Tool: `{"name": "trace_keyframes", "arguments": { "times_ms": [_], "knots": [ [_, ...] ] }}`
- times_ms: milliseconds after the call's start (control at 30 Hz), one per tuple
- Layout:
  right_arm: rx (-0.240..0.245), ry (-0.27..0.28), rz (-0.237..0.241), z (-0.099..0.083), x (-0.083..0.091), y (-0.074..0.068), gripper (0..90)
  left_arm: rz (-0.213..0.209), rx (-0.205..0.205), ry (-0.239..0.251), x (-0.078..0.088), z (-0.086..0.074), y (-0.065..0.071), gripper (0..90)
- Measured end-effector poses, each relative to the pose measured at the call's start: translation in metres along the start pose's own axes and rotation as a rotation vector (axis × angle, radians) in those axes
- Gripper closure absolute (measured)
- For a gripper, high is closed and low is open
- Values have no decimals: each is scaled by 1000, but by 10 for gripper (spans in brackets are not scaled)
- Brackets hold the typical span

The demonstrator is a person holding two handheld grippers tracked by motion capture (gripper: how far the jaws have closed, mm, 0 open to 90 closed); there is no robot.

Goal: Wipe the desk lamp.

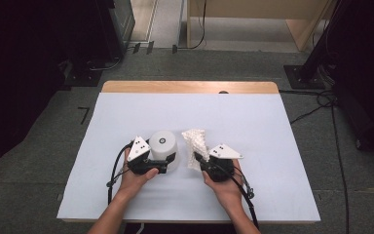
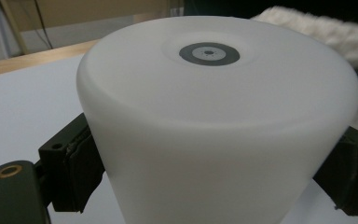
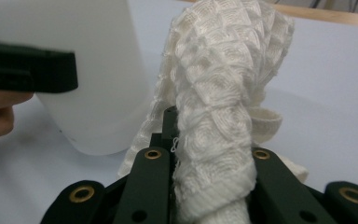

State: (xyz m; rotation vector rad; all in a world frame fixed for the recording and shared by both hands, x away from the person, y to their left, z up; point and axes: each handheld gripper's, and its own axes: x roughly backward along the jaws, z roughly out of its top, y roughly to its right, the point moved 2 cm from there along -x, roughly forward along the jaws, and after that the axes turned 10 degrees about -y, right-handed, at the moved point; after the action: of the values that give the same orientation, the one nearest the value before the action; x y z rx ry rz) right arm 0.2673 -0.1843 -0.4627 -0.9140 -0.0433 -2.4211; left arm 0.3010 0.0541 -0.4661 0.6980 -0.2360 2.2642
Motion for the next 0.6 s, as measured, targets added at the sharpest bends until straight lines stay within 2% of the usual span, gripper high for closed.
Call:
{"name": "trace_keyframes", "arguments": {
  "times_ms": [133, 267, 333, 400, 467, 500, 600],
  "knots": [
    [-28, 12, -18, -1, 4, 10, 781, 50, -48, -27, -6, -6, 2, 88],
    [-24, 8, -27, -3, 3, 11, 778, 49, -37, -16, -4, -10, 1, 86],
    [-21, 1, -28, -4, 2, 12, 777, 70, -26, -12, -2, -12, 2, 80],
    [-30, -1, -27, -5, 1, 13, 775, 93, -8, -22, -2, -12, 4, 20],
    [-28, -1, -31, -5, 1, 14, 775, 119, 47, -5, -1, -13, 9, 14],
    [-29, -1, -30, -5, 1, 14, 775, 135, 69, -12, -2, -14, 12, 14],
    [-25, 1, -33, -5, 0, 13, 774, 243, 115, -52, -10, -13, 20, 15]
  ]
}}
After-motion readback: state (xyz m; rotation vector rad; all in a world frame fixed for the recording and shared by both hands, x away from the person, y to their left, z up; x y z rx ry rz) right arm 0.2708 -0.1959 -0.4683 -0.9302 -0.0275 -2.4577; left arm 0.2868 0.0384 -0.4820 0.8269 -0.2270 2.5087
